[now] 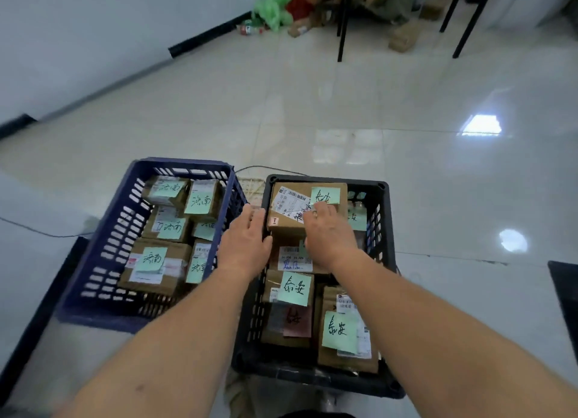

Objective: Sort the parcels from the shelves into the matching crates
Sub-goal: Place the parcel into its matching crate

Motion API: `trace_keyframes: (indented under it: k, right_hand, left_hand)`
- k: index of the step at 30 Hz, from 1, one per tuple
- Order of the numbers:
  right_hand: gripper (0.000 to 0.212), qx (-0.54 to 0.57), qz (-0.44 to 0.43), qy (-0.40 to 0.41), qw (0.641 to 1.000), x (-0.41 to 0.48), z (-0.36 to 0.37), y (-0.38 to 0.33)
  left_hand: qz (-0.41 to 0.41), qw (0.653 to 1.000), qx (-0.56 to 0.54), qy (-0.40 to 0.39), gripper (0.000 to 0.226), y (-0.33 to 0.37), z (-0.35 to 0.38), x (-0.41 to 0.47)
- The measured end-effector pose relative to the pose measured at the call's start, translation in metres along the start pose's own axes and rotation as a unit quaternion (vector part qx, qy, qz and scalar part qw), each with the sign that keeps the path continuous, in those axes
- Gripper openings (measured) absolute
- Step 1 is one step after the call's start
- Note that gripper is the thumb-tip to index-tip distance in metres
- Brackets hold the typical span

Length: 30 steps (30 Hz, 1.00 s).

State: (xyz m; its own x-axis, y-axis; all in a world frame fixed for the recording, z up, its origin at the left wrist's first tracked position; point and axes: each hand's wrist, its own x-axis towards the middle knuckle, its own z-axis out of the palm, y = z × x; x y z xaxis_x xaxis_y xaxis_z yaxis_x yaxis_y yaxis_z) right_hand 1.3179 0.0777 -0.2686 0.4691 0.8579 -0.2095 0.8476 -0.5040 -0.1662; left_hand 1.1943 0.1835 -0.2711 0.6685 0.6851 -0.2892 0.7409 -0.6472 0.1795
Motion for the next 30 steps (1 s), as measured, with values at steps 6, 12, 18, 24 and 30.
trace_keyframes:
  k: [6, 12, 18, 24, 30]
  right_hand:
    - [0.035, 0.011, -0.098, 0.010, 0.995, -0.035, -0.029, -0.060]
    - [0.036, -0.017, -0.189, 0.042, 0.981, -0.061, -0.048, -0.129]
    - [0.056, -0.061, -0.266, 0.051, 0.961, -0.108, -0.061, -0.213]
    - [0.080, -0.095, -0.358, 0.059, 0.927, -0.185, -0.057, -0.309]
    - [0.078, -0.116, -0.444, 0.078, 0.885, -0.272, -0.043, -0.394]
  left_hand:
    - [-0.065, 0.997, 0.047, 0.016, 0.063, -0.036, -0.027, -0.072]
    - [-0.121, 0.989, 0.052, 0.069, 0.062, -0.074, -0.052, -0.140]
    - [-0.213, 0.971, 0.055, 0.096, 0.062, -0.133, -0.070, -0.241]
    - [-0.311, 0.943, 0.038, 0.111, 0.069, -0.189, -0.060, -0.368]
    - [-0.397, 0.906, 0.015, 0.143, 0.072, -0.235, -0.046, -0.489]
